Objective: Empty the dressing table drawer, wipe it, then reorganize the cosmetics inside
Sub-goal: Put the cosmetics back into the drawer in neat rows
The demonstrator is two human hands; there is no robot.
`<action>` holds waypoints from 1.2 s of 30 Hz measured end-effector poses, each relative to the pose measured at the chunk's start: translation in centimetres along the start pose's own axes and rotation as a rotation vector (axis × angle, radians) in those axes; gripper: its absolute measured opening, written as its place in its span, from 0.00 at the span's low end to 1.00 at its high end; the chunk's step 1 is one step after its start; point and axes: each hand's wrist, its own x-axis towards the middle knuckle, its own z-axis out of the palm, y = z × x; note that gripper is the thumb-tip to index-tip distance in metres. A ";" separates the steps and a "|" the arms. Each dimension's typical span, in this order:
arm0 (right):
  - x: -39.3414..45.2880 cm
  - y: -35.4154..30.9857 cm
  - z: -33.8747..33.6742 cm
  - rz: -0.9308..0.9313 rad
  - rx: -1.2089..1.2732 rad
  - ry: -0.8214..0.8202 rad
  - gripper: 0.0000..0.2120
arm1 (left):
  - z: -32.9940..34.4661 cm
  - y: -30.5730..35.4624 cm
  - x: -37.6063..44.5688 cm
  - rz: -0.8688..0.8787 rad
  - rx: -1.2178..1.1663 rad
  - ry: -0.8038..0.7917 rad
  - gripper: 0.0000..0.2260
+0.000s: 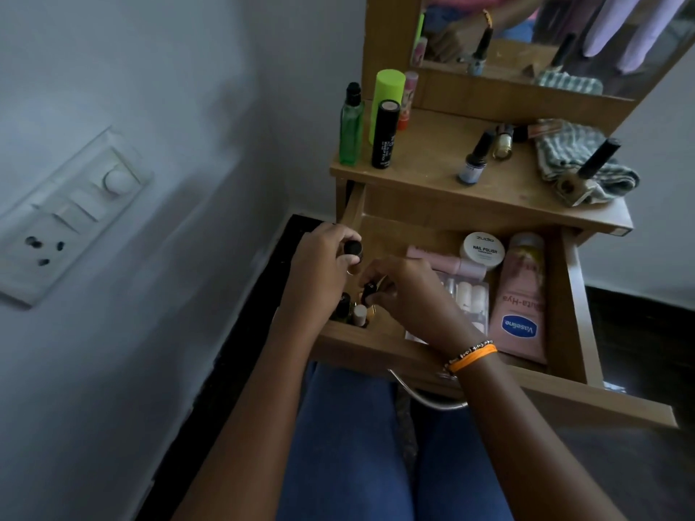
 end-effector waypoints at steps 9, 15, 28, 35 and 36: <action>0.1 0.1 0.3 0.012 -0.027 0.057 0.11 | 0.3 -0.3 -0.3 -0.013 0.040 -0.007 0.12; 2.3 -0.8 0.7 0.038 -0.063 0.101 0.09 | 0.1 -0.3 0.0 -0.015 -0.052 0.073 0.12; 2.0 -0.2 0.3 0.078 0.171 0.288 0.13 | -0.3 0.0 -0.3 0.093 -0.114 0.075 0.12; 2.4 1.2 0.5 0.204 -0.122 0.061 0.12 | -0.1 -0.2 -0.5 0.025 -0.053 -0.002 0.12; 2.3 1.3 0.4 0.224 -0.144 -0.005 0.11 | 0.1 -0.4 -0.6 -0.020 -0.016 -0.008 0.09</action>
